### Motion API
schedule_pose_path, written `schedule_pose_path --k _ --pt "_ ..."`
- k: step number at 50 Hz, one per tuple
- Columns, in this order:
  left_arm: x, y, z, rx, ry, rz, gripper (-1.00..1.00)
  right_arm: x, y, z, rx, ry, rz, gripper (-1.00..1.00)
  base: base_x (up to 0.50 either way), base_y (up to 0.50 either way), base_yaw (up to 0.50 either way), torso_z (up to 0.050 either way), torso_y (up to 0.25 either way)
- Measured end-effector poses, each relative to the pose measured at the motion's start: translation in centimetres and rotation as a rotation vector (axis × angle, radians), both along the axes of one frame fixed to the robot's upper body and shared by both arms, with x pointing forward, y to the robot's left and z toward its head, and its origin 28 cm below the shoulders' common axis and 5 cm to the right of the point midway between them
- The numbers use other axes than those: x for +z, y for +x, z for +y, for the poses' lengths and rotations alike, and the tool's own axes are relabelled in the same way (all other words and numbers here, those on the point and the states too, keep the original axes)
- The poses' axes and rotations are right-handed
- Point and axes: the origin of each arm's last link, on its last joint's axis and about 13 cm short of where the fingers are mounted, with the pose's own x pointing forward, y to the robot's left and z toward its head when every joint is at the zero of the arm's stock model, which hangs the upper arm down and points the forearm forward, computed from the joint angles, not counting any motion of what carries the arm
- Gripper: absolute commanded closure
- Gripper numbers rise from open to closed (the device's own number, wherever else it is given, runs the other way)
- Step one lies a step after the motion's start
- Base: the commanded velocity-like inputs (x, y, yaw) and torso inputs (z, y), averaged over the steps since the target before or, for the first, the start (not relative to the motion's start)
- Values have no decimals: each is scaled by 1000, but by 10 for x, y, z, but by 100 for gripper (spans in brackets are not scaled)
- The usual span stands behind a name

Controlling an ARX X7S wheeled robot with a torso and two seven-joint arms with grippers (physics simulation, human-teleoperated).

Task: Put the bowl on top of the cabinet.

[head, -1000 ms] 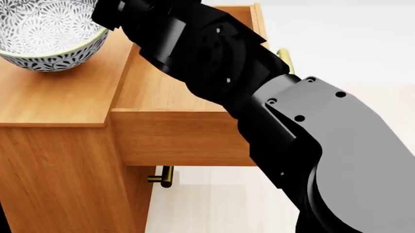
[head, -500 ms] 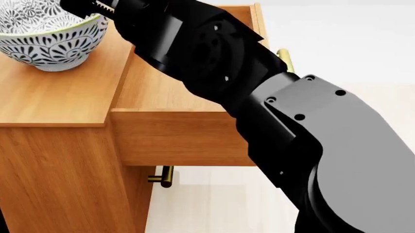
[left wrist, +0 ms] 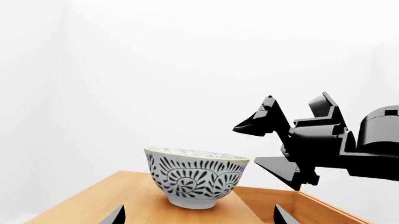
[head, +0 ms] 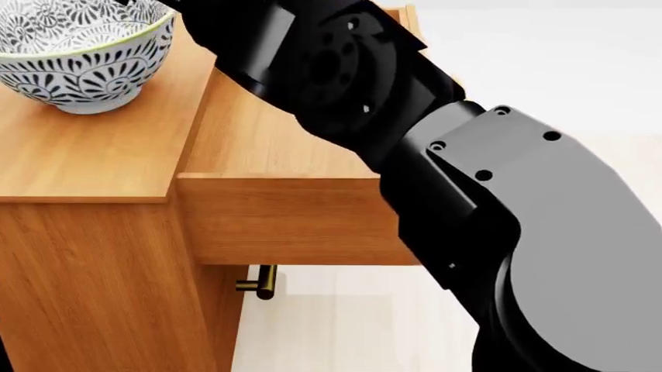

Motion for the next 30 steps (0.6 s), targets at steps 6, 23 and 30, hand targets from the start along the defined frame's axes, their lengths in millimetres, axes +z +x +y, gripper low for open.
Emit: schedule_pose_path --k 6,23,30 --pt "1 0 0 1 0 -2 -100 1 2 -4 -18 -25 -14 -100 0 0 0 0 0" --pt "-1 -1 0 1 3 -6 -100 -3 8 -24 -79 -116 -102 -100 0 0 0 0 0" --pt "-3 -1 -1 -1 6 -5 -100 -11 -3 -40 -117 -173 -161 -100 0 0 0 0 0"
